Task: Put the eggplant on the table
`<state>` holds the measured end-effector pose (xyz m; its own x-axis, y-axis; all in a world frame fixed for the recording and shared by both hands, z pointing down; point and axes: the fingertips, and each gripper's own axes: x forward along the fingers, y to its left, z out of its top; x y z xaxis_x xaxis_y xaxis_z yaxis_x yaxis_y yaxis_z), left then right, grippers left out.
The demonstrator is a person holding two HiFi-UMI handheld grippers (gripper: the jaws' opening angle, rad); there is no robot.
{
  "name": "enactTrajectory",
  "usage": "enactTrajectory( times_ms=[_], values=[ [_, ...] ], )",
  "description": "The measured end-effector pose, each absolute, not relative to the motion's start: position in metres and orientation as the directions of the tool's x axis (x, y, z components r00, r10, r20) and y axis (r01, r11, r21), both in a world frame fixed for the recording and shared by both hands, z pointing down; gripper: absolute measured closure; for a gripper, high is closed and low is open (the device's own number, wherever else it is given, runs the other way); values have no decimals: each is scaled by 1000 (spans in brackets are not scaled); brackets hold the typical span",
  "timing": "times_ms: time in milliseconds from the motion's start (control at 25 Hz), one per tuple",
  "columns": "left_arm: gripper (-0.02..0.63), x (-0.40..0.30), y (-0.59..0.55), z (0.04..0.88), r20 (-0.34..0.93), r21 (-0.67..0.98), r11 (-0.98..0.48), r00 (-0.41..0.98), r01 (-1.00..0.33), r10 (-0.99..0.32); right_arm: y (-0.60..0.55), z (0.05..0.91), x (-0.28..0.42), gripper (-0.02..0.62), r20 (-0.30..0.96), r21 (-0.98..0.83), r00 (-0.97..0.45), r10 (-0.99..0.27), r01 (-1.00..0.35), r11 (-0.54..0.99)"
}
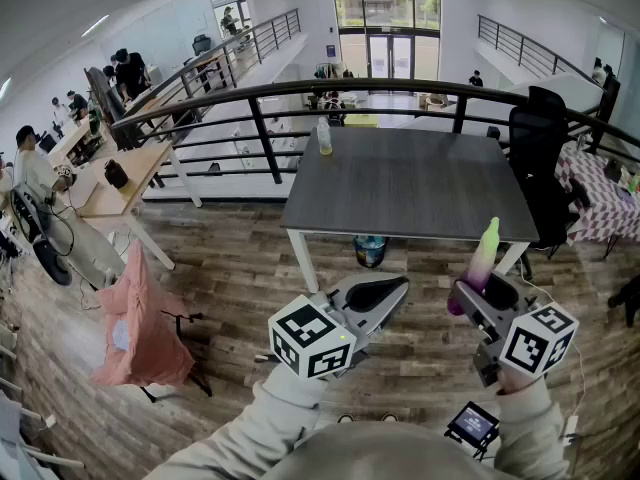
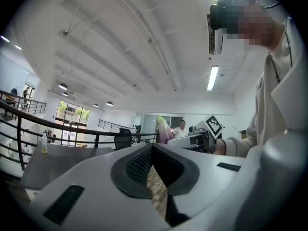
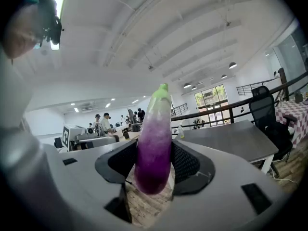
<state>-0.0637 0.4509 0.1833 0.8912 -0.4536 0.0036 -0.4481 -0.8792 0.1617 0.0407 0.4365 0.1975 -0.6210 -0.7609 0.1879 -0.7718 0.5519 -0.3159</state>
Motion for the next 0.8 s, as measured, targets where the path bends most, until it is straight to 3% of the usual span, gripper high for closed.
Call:
enactTrajectory(
  times_ms=[800],
  values=[
    [604,-56,428,159,-46,145,-867,872,-477,-488,428,181,54,360,129,-358,-651,-748,-734,577]
  ],
)
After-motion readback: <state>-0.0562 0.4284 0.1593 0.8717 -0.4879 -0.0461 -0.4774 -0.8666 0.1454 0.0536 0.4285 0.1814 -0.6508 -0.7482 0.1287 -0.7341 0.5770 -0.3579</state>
